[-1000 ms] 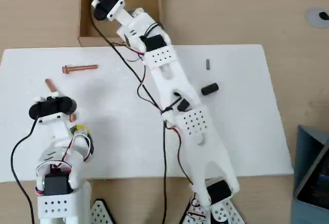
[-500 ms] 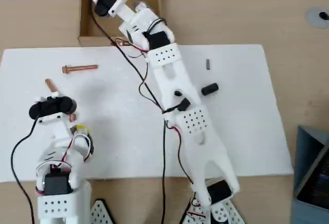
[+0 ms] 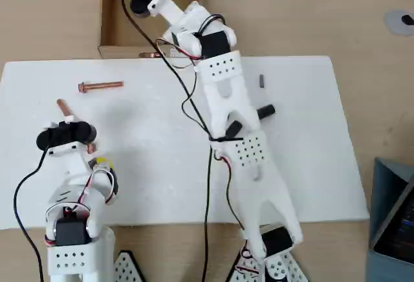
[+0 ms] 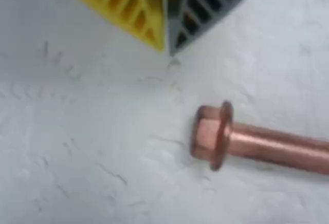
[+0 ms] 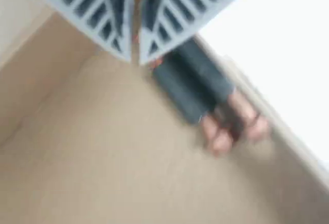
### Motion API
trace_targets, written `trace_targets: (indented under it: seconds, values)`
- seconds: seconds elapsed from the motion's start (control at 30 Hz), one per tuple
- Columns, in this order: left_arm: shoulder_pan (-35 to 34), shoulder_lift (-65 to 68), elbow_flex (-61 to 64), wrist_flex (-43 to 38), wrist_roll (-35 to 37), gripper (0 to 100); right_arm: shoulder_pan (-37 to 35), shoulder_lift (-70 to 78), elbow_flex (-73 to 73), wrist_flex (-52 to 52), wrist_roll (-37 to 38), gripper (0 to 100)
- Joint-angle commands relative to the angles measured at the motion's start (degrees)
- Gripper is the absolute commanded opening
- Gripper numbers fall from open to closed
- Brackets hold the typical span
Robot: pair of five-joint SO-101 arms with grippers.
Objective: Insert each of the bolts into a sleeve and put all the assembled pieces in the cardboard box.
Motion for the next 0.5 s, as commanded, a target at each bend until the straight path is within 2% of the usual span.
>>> trace_targets:
  seconds: [0.0,0.17,0.47]
  values:
    - [-0.09,-0.4,-0.26,0.18,-0.26,0,1.01,-6.37,-2.68,3.43,0.18,0.9]
    - [-0.09,-0.4,-0.26,0.18,-0.26,0,1.01,-10.77,-2.68,8.88,-3.6,0.9]
    - [-0.09,-0.4,-0.26,0.18,-0.26,0,1.01,-20.79,-2.68,24.97,-9.23,0.9]
